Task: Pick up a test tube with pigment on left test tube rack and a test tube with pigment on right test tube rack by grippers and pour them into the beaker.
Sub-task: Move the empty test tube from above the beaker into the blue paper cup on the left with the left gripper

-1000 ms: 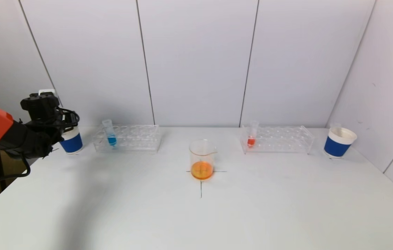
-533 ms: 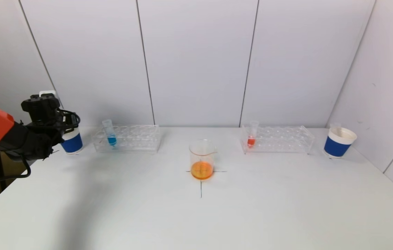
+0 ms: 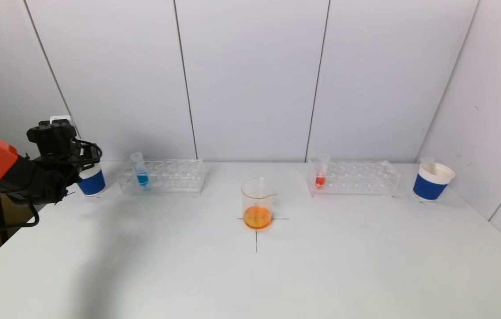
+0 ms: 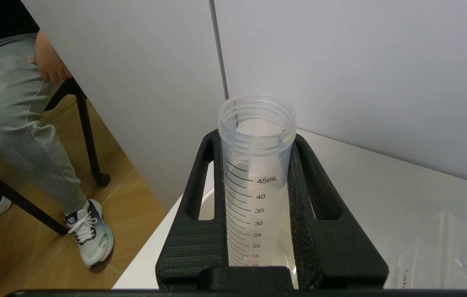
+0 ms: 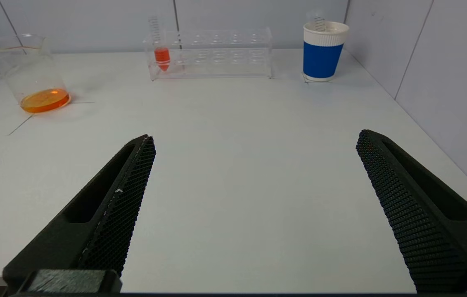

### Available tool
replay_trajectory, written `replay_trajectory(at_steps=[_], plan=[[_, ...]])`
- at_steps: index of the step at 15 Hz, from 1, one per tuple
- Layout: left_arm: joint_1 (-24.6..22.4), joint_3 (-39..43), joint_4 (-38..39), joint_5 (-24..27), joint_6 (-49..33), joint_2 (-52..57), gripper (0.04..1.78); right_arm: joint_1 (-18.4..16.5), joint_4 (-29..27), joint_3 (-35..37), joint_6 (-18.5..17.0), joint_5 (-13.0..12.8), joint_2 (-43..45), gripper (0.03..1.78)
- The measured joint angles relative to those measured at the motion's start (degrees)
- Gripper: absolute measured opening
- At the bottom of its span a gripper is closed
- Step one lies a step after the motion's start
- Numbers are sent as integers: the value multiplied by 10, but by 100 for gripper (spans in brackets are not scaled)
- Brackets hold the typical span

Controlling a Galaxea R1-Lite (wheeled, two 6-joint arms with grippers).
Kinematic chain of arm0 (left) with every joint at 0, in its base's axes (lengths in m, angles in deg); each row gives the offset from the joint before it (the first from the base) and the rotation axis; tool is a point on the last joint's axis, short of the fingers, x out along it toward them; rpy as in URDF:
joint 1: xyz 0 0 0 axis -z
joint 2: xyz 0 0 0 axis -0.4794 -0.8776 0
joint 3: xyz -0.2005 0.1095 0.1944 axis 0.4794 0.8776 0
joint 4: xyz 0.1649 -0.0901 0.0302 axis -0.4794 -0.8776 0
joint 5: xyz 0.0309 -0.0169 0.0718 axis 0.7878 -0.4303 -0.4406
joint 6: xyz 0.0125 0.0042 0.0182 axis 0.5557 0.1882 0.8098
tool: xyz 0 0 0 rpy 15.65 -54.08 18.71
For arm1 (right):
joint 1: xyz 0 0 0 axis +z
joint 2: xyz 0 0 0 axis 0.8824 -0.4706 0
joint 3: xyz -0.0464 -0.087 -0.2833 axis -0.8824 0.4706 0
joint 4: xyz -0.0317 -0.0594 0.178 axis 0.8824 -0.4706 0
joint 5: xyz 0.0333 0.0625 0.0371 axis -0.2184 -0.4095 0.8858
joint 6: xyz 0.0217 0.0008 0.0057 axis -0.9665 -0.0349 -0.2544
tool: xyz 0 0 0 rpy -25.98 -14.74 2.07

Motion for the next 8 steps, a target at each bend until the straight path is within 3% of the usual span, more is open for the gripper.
replay_trajectory(at_steps=[8], plan=[[0, 0, 0, 1, 0, 0, 44, 0, 0, 0, 0, 0, 0, 177]])
